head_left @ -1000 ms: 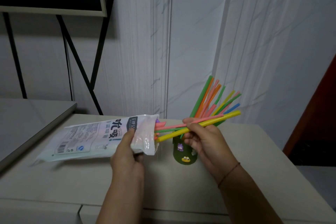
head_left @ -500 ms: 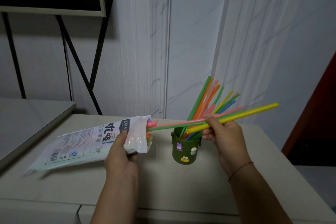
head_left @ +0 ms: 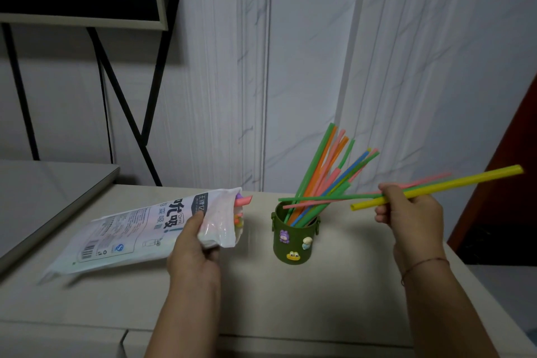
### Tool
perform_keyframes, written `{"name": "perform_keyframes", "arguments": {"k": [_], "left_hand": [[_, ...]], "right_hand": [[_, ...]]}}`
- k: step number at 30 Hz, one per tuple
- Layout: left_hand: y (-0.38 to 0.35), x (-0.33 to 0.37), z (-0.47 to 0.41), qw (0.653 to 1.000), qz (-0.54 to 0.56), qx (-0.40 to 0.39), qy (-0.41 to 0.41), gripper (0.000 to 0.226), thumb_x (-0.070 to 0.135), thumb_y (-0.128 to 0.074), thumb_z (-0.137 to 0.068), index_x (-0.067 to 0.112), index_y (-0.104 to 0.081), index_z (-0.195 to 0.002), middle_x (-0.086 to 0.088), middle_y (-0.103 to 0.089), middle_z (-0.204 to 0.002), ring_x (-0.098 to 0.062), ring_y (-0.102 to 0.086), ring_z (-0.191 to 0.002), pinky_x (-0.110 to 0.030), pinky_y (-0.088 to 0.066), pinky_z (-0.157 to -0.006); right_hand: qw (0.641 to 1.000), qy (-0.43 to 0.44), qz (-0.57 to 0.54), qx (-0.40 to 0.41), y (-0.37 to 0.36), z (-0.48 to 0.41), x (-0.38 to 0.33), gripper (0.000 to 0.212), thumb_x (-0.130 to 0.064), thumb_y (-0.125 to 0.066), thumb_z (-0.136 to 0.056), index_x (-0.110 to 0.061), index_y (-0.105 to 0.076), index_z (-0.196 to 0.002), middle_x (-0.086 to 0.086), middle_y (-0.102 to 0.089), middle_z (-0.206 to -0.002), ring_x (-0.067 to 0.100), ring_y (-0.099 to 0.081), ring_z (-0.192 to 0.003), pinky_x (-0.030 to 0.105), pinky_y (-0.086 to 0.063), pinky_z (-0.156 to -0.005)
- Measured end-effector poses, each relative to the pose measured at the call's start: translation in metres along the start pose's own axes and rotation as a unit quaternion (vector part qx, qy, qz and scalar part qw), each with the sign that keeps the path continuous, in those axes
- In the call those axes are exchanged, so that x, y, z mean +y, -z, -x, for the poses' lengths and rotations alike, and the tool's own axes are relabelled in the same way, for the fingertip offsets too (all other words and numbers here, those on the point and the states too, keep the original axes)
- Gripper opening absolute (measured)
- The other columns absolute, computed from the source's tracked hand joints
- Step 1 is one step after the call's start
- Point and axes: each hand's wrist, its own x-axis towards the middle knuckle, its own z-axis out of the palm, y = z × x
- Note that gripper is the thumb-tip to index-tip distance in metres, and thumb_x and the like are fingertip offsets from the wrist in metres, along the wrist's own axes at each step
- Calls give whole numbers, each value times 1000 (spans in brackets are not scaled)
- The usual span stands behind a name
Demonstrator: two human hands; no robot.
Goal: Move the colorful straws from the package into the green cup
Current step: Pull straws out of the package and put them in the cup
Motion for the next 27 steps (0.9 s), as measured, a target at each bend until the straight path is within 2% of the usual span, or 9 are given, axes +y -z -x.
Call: {"name": "perform_keyframes", "arguments": {"k": [3, 6, 9, 14, 16, 18, 21, 23, 27], "left_hand": [[1, 0, 1, 1000, 4, -13, 5, 21, 4, -66, -85, 15, -57, -100, -8, -65, -119, -18, -66, -81, -29, -56, -42], [1, 0, 0, 1000, -3, -3, 4, 35, 6, -67, -84, 17, -54, -114, -7, -65, -126, -23, -67, -105, -31, -58, -62], [2, 0, 0, 1000, -9, -6, 0, 39, 6, -67, -85, 18, -54, -119, -7, -64, -128, -23, -65, -112, -31, -57, -67], [2, -2, -1, 1000, -8, -5, -9, 40, 6, -66, -85, 18, -53, -122, -7, -64, -127, -20, -67, -100, -30, -59, -68], [2, -2, -2, 1000, -5, -10, -7, 43, 6, -66, -85, 16, -54, -126, -6, -64, -123, -16, -66, -86, -27, -59, -55], [2, -2, -2, 1000, -3, -13, -5, 41, 6, -67, -85, 15, -54, -123, -5, -64, -120, -16, -65, -83, -27, -58, -48], [3, -4, -4, 1000, -7, -13, -5, 42, 7, -67, -84, 15, -54, -124, -5, -65, -125, -19, -67, -98, -31, -60, -65], [3, -5, -5, 1000, -9, -20, -8, 40, 7, -68, -84, 17, -54, -120, -5, -65, -124, -18, -67, -95, -32, -59, -71], [3, -7, -7, 999, -11, -32, -9, 49, 7, -68, -84, 12, -55, -131, -6, -64, -128, -21, -65, -110, -37, -55, -86]], "right_hand": [[1000, 8, 5, 11, 4, -4, 0, 19, -12, -63, -82, -10, -60, -63, -3, -55, -34, 5, -49, -28, 14, -44, -35], [1000, 13, 11, 21, 7, -6, 2, 20, -14, -62, -81, -11, -59, -62, -4, -55, -34, 5, -49, -28, 14, -44, -35], [999, 14, 17, 30, 10, -8, 3, 21, -15, -62, -82, -11, -59, -61, -3, -56, -34, 5, -49, -27, 14, -44, -34], [999, 26, 23, 37, 14, -12, 3, 20, -14, -61, -82, -12, -59, -62, -5, -56, -35, 4, -50, -29, 13, -43, -34], [998, 33, 30, 38, 15, -13, 3, 19, -14, -61, -82, -12, -58, -63, -5, -56, -35, 4, -50, -30, 13, -42, -33], [998, 41, 36, 35, 15, -13, 3, 19, -14, -61, -82, -13, -58, -63, -2, -56, -35, 3, -51, -30, 14, -42, -34], [997, 49, 48, 26, 13, -12, 2, 20, -15, -62, -82, -14, -57, -63, 3, -56, -46, 3, -52, -32, 14, -43, -34], [997, 52, 61, 19, 12, -11, 2, 19, -16, -62, -82, -14, -58, -64, 7, -56, -52, 2, -52, -33, 14, -43, -35], [995, 51, 83, 15, 8, -7, 0, 20, -19, -62, -83, -14, -57, -64, 6, -57, -52, 3, -53, -34, 21, -46, -38]]}}
